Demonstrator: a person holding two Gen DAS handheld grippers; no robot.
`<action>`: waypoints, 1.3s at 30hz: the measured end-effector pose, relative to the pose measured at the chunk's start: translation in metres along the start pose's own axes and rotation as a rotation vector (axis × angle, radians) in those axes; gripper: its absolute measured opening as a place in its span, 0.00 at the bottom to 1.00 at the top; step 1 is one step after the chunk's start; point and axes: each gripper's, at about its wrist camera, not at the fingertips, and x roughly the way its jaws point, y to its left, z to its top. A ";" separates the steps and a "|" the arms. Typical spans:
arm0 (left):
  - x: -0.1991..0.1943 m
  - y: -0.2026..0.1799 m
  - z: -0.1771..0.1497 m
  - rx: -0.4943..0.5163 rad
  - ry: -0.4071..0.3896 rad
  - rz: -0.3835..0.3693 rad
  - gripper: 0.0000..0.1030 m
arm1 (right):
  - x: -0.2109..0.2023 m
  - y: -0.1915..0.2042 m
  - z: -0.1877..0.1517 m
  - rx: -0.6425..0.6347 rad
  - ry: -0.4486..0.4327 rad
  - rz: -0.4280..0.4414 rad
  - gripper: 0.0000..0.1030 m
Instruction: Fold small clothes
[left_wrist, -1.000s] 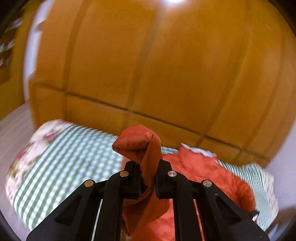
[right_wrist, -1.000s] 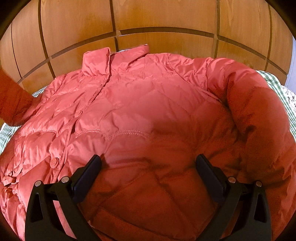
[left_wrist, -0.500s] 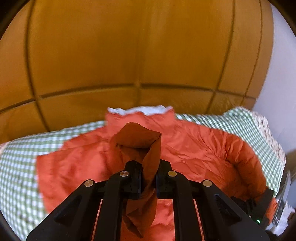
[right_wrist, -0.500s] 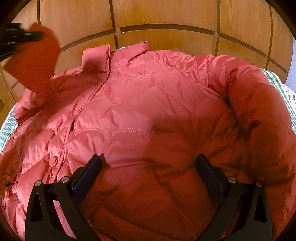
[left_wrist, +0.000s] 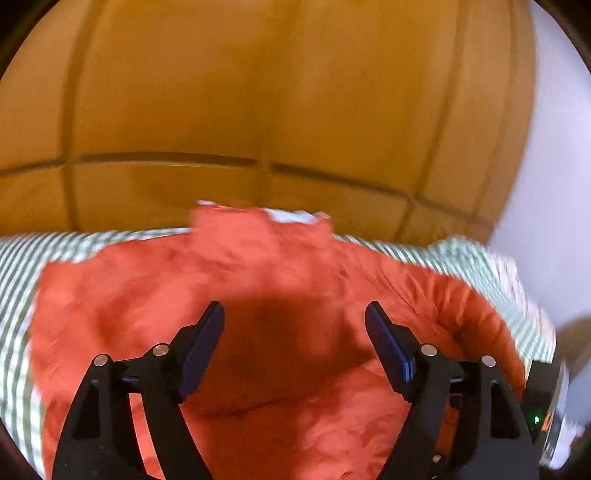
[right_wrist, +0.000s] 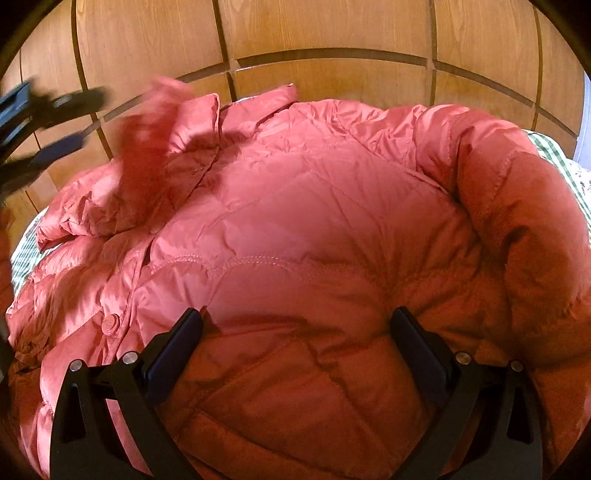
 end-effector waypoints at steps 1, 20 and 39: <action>-0.010 0.016 -0.005 -0.042 -0.023 0.044 0.75 | -0.003 0.000 -0.001 0.003 -0.014 0.004 0.98; -0.032 0.181 -0.090 -0.529 0.063 0.277 0.74 | 0.034 0.050 0.088 0.078 0.072 0.260 0.79; -0.031 0.173 -0.089 -0.495 0.091 0.292 0.80 | 0.063 0.028 0.102 0.177 -0.060 0.290 0.11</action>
